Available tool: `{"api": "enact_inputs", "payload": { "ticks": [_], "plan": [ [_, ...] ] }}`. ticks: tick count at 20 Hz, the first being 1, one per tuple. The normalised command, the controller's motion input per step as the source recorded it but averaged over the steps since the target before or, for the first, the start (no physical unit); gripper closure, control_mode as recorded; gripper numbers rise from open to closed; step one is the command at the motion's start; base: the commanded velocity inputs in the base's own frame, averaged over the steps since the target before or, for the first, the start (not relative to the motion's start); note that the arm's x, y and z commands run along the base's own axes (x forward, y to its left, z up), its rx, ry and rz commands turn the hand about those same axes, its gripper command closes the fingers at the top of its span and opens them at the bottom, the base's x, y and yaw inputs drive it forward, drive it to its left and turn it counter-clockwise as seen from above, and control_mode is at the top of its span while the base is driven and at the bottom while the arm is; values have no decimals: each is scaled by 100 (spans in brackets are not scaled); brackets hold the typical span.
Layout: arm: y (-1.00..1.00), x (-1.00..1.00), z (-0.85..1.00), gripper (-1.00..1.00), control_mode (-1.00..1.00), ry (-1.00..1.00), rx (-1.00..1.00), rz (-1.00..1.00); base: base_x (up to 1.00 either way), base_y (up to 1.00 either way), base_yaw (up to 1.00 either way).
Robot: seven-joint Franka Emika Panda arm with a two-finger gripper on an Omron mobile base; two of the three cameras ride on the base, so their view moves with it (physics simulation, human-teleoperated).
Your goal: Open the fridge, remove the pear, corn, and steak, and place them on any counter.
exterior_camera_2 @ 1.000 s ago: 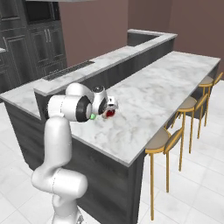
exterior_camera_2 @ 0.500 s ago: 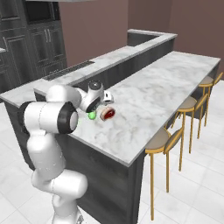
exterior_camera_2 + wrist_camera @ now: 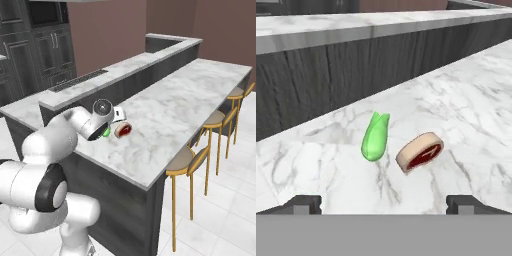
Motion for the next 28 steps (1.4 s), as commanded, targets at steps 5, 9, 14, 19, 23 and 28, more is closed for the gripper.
{"api": "enact_inputs", "payload": {
  "ticks": [5,9,14,19,23,28],
  "plan": [
    [0,-100,100,-100,-100,8,5,0,0,0,0],
    [0,-80,99,-100,-100,25,6,-2,0,0,0],
    [3,-51,45,-100,-100,25,1,-2,0,0,0],
    [0,0,0,-100,100,0,0,0,-87,68,20],
    [0,0,0,-100,100,0,0,0,-35,77,73],
    [0,0,0,-100,100,0,0,0,-6,77,85]
  ]
}}
